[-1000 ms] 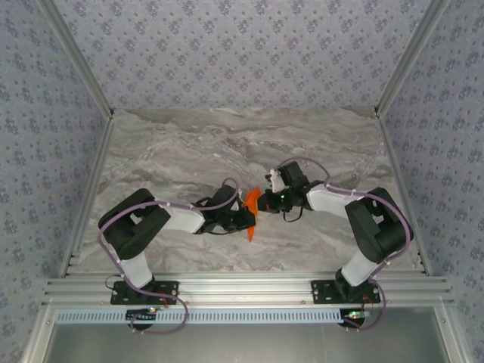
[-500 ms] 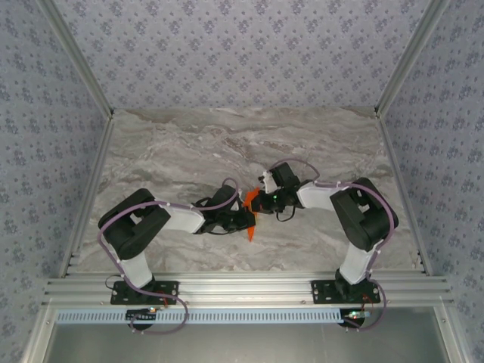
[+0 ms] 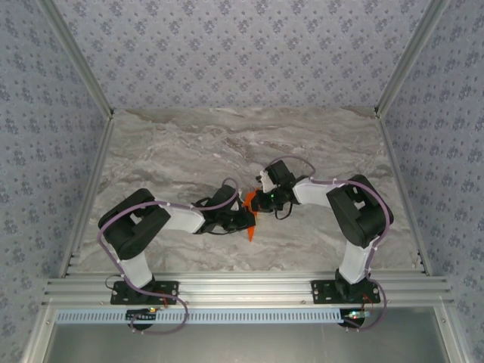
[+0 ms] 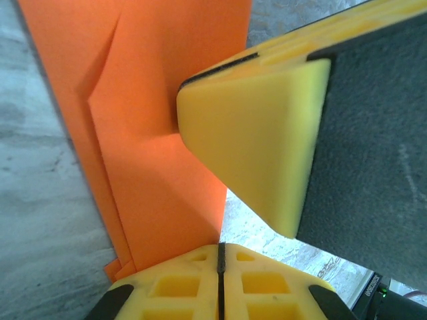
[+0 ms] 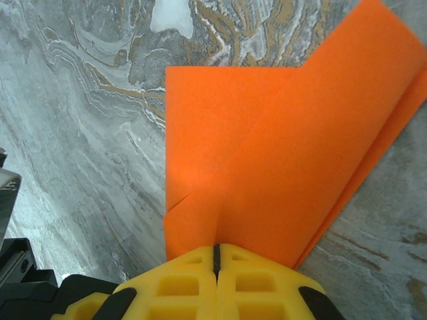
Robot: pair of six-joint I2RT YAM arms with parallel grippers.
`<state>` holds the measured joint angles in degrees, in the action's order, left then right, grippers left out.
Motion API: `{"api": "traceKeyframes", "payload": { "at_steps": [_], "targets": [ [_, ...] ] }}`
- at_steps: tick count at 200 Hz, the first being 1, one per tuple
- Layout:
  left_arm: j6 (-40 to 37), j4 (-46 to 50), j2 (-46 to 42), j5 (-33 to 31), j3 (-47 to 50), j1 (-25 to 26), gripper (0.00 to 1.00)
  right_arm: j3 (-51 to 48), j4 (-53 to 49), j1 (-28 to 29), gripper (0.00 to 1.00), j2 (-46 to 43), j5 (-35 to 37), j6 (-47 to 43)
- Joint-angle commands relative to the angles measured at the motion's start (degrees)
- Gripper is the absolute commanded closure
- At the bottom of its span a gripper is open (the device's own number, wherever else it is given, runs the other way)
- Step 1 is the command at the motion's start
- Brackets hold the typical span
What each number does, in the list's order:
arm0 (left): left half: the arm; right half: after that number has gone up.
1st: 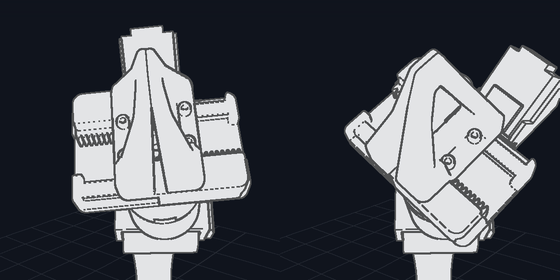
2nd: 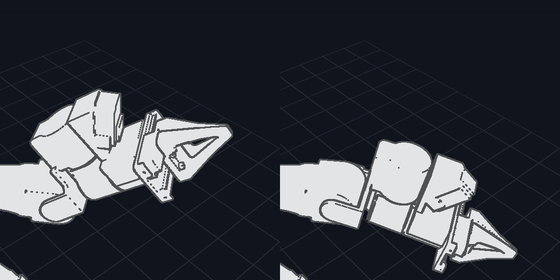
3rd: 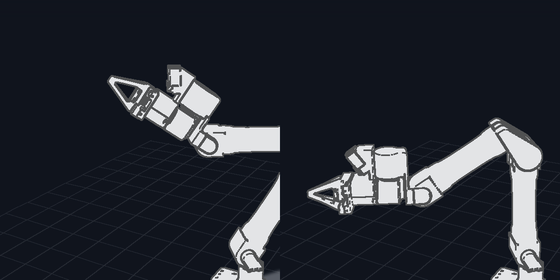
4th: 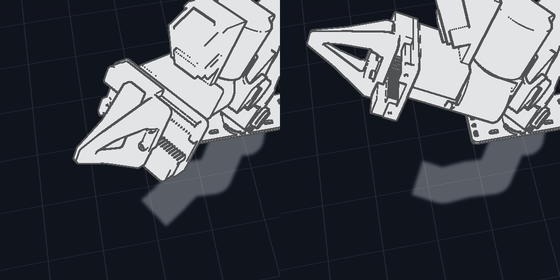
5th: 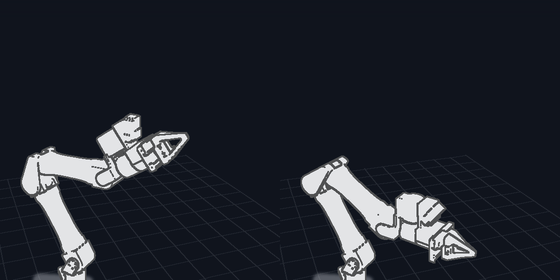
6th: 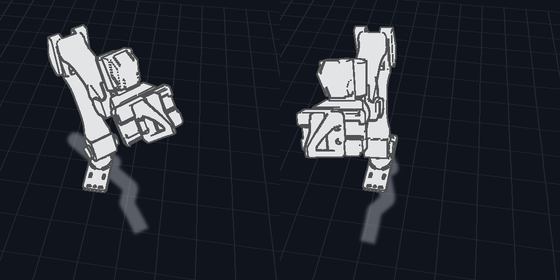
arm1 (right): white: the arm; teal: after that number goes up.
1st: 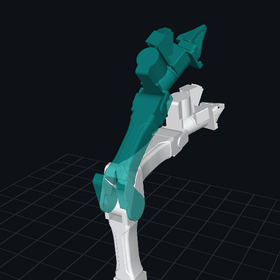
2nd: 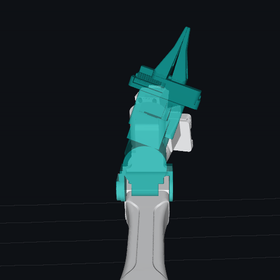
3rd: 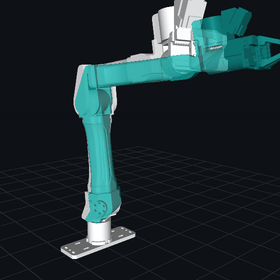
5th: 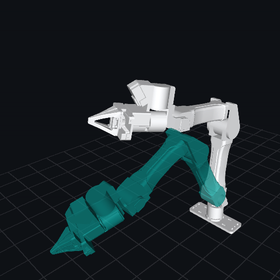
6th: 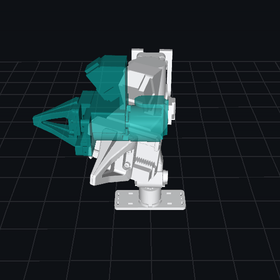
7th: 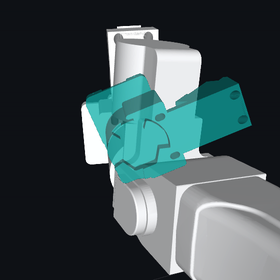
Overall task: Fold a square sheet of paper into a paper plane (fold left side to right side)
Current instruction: Fold the wing for the fifth time at the center of the table.
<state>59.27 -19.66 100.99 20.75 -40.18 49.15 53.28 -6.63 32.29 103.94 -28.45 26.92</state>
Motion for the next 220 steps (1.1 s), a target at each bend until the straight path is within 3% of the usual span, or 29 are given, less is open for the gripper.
{"api": "traceKeyframes", "payload": {
  "at_steps": [1, 100, 191, 220],
  "targets": [
    [0.5, 8.0, 2.8, -1.2, 1.6, 0.7, 0.93, 1.4, -2.0, -1.9, 0.97, 2.2, 5.8, -2.3],
    [0.8, 7.6, 3.4, -0.9, 1.8, 0.7, 0.94, 6.8, -1.2, -8.0, 0.97, 6.4, 2.4, -4.0],
    [0.9, 7.3, 3.4, -0.5, 1.8, 0.6, 0.94, 17.8, -4.8, -13.8, 0.97, 13.3, 1.4, -6.7],
    [1.1, 6.5, 3.4, -0.3, 1.6, 0.7, 0.94, 20.2, -5.3, -15.2, 0.97, 12.0, -0.2, -6.5]
  ]
}}
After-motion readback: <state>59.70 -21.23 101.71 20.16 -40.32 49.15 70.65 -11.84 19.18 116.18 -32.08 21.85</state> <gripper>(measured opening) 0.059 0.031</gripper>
